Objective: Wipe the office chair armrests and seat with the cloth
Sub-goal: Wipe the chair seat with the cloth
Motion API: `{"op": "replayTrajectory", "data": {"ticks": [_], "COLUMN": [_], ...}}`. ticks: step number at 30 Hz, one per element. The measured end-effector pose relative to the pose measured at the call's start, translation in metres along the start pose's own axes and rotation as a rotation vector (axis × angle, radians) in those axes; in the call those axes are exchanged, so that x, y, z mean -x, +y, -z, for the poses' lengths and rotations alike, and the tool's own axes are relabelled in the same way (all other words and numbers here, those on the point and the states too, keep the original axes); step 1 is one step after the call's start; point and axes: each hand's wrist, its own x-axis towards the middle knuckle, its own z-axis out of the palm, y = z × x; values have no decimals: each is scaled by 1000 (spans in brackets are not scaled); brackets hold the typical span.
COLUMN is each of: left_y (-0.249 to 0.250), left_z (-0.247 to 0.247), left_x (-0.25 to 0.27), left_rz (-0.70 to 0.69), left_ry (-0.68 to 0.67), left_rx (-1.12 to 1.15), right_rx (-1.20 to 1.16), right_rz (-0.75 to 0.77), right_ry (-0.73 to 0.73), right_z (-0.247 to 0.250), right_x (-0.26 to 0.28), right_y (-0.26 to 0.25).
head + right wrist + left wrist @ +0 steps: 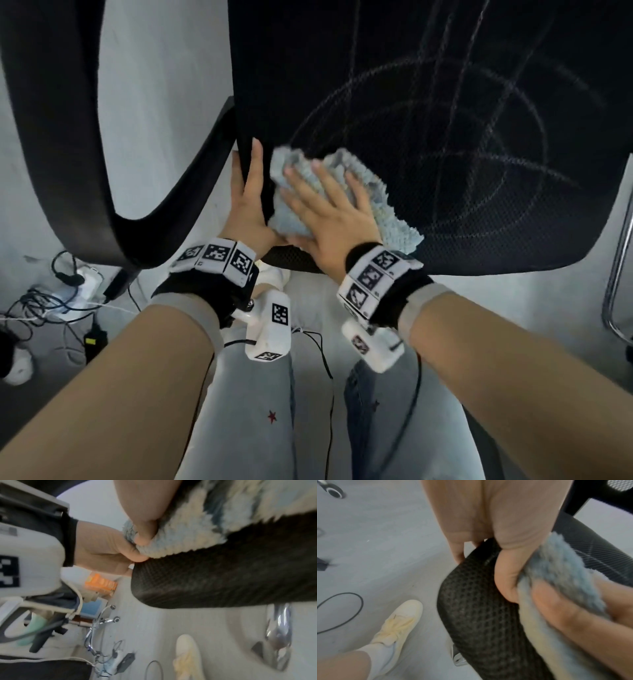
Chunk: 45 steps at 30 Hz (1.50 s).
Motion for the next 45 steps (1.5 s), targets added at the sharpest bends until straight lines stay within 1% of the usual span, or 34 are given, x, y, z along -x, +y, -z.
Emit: {"op": "replayTrajectory", "data": {"ticks": [1, 2, 3, 4, 5, 7, 8, 9, 10, 11, 13, 14, 16, 17, 18, 19, 20, 21, 22, 23, 24, 25, 26, 29, 31, 33, 34, 37, 38, 39, 40, 41, 43, 45], "left_y": [-4, -7, -9, -11, -13, -14, -13, -12, -12, -13, -14, -13, -12, -11, -10, -11, -10, -12, -13, -15, -16, -18, -19, -25, -26, -28, -31, -34, -34, -34, -34, -34, -34, -31], "left_z": [3, 5, 7, 7, 6, 3, 1, -1, -1, -1, 1, 2, 6, 6, 8, 9, 10, 10, 10, 10, 9, 7, 6, 1, 0, 0, 1, 1, 2, 3, 4, 4, 4, 4], "left_x": [1, 2, 5, 8, 10, 12, 13, 12, 12, 11, 11, 11, 12, 12, 12, 11, 11, 12, 13, 15, 17, 21, 24, 30, 29, 27, 26, 24, 22, 21, 20, 19, 18, 19], "left_rz": [-24, -25, 1, 31, 45, 67, 83, 101, 115, 127, 134, 136, 130, 125, 120, 112, 104, 99, 94, 95, 101, 110, 118, 157, 158, 137, 135, 135, 135, 137, 143, 149, 150, 150], "left_ry": [-5, -24, -49, -72, -81, -57, -40, -25, -16, -10, 0, -6, -28, -48, -63, -72, -76, -73, -62, -54, -51, -58, -76, -135, -153, -150, -147, -169, -169, -170, -168, -160, -152, -166], "left_rx": [-24, -26, 2, 44, 81, 109, 108, 104, 104, 112, 127, 115, 86, 90, 99, 105, 112, 117, 121, 133, 158, 194, 230, 296, 307, 298, 296, 273, 253, 241, 233, 226, 206, 181], "right_rx": [63, 113, 156, 159, 106, -67, -104, -116, -122, -119, -79, -47, 58, 141, 201, 206, 154, 61, -35, -96, -124, -122, -103, -7, 87, 163, 167, 35, 38, 43, 47, 49, 93, 191], "right_rz": [98, 133, 97, -10, -166, -491, -587, -621, -578, -457, -126, 19, 205, 221, 158, 21, -142, -307, -436, -515, -549, -540, -474, -118, 27, 44, -3, -367, -460, -500, -476, -394, -155, 38], "right_ry": [-10, 15, 74, 130, 162, 200, 229, 232, 200, 136, -17, -77, -78, -50, 11, 100, 196, 241, 248, 240, 231, 220, 204, 47, -19, 63, 127, 206, 218, 184, 135, 89, 43, -25], "right_z": [1, 7, 12, 20, 32, 57, 64, 64, 58, 48, 23, 12, 9, 14, 21, 33, 47, 60, 67, 69, 68, 64, 53, 14, 6, 17, 27, 61, 66, 63, 54, 41, 15, 9], "right_x": [3, 1, -4, -9, -15, -25, -31, -35, -37, -35, -20, -12, -11, -17, -25, -33, -41, -49, -56, -62, -63, -60, -54, -21, -11, -22, -34, -64, -68, -66, -61, -51, -24, -8], "right_y": [7, 19, 34, 52, 72, 96, 94, 79, 58, 33, -13, -22, -5, 11, 27, 43, 57, 67, 71, 67, 55, 39, 21, -23, -24, -6, 6, 35, 33, 22, 8, -8, -36, -38]}}
